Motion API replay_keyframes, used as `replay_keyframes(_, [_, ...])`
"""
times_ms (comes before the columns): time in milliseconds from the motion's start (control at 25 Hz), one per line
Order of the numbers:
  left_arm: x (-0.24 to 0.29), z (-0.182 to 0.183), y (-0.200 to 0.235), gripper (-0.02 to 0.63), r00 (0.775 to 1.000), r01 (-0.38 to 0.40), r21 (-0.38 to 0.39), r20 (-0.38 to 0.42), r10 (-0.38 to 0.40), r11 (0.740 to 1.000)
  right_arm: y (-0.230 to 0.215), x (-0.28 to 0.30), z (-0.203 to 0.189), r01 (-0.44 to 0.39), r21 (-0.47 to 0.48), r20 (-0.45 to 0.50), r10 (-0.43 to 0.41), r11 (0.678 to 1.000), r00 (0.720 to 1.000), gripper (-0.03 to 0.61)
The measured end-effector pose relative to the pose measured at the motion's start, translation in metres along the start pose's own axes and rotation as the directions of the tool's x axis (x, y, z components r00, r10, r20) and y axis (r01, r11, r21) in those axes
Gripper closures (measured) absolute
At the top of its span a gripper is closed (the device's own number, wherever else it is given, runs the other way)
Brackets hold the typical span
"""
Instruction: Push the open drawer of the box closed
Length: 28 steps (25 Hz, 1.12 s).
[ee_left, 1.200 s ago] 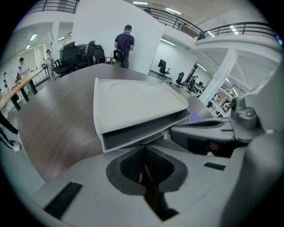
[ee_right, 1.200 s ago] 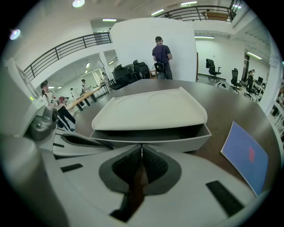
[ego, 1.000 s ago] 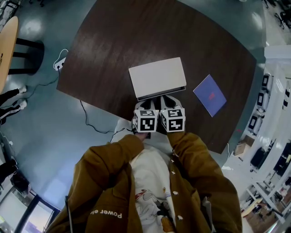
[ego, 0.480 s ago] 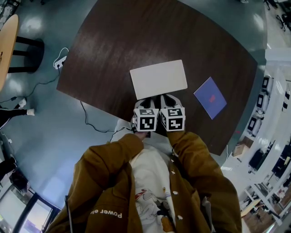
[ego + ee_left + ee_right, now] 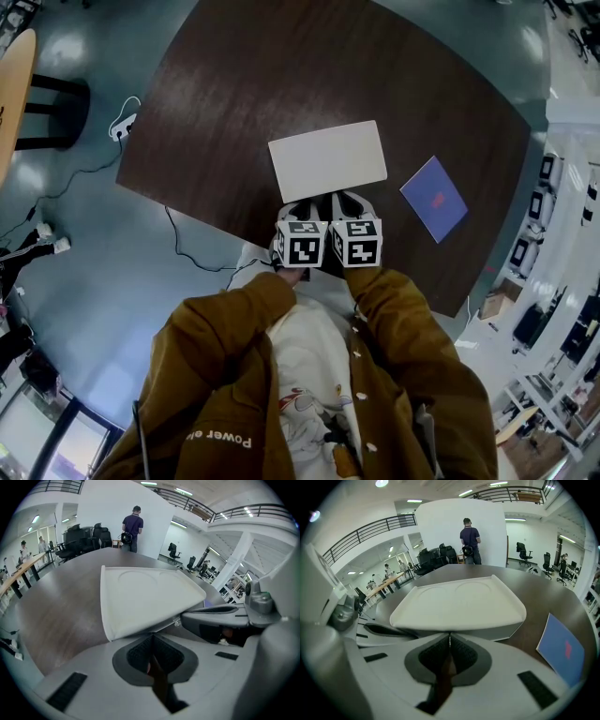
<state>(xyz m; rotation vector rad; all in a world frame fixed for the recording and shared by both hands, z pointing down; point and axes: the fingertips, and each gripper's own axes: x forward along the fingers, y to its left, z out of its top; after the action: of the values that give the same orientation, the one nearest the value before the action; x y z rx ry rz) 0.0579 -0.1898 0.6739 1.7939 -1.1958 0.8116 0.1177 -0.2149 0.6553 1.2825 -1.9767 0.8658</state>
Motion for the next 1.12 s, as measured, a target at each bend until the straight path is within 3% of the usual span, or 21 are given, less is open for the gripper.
replay_keyframes(640, [-0.03, -0.008, -0.005, 0.607, 0.997, 0.055, 0.048, 0.044, -0.057, 0.997, 0.011, -0.032, -0.01, 0.062, 0.015, 0.056, -0.063, 0.998, 0.996, 0.566])
replay_keyframes(960, [-0.056, -0.015, -0.014, 0.607, 0.992, 0.1, 0.108, 0.071, -0.108, 0.989, 0.024, -0.065, -0.022, 0.094, 0.036, 0.109, -0.097, 0.995, 0.989, 0.566])
replay_keyframes(1120, [-0.075, -0.01, -0.021, 0.608, 0.985, 0.121, 0.19, 0.098, -0.141, 0.974, 0.034, -0.086, -0.022, 0.104, 0.042, 0.16, -0.109, 0.994, 0.981, 0.566])
